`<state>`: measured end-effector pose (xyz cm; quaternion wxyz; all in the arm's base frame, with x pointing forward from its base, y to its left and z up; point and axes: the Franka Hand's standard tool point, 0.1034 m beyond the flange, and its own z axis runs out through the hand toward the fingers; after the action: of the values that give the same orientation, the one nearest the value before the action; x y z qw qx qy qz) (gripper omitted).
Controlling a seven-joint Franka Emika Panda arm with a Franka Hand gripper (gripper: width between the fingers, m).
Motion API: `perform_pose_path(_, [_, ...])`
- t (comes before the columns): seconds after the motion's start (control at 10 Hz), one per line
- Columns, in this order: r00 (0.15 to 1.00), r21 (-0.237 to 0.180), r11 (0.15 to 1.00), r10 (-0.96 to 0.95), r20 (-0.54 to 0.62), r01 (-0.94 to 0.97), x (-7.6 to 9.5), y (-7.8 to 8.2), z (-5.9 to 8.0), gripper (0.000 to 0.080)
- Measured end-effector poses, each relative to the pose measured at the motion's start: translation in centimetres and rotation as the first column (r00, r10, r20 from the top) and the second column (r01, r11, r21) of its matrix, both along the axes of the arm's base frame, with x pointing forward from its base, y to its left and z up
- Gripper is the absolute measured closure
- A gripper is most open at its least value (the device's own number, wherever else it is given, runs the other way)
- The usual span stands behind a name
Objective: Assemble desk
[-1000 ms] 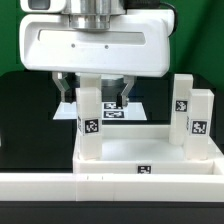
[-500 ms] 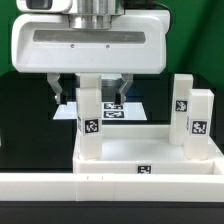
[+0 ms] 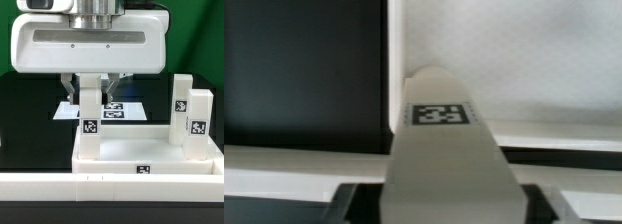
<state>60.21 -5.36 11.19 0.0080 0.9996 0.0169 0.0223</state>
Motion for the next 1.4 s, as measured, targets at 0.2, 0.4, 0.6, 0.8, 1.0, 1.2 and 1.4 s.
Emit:
perform_pose_path(0.2, [0.999, 0.002, 0.999, -0.039, 0.001, 0.039, 0.00, -0.01, 0.00, 0.0511])
perform_pose_path(0.4, [0.959, 0.018, 0.959, -0.282, -0.004, 0.282, -0.12, 0.14, -0.01, 0.0511])
perform_pose_path(0.6, [0.870, 0.026, 0.870, -0.493, -0.010, 0.493, -0.21, 0.17, 0.00, 0.0511])
perform_pose_path(0.8, [0.736, 0.034, 0.735, -0.677, -0.019, 0.677, -0.31, 0.02, -0.16, 0.0511])
perform_pose_path(1.0, [0.617, 0.042, 0.616, -0.786, -0.026, 0.787, -0.29, -0.09, -0.18, 0.0511])
perform_pose_path(1.2, [0.467, 0.061, 0.464, -0.883, -0.044, 0.884, -0.23, -0.19, -0.13, 0.0511])
perform_pose_path(1.4, [0.375, 0.061, 0.372, -0.926, -0.048, 0.926, -0.24, -0.22, -0.18, 0.0511])
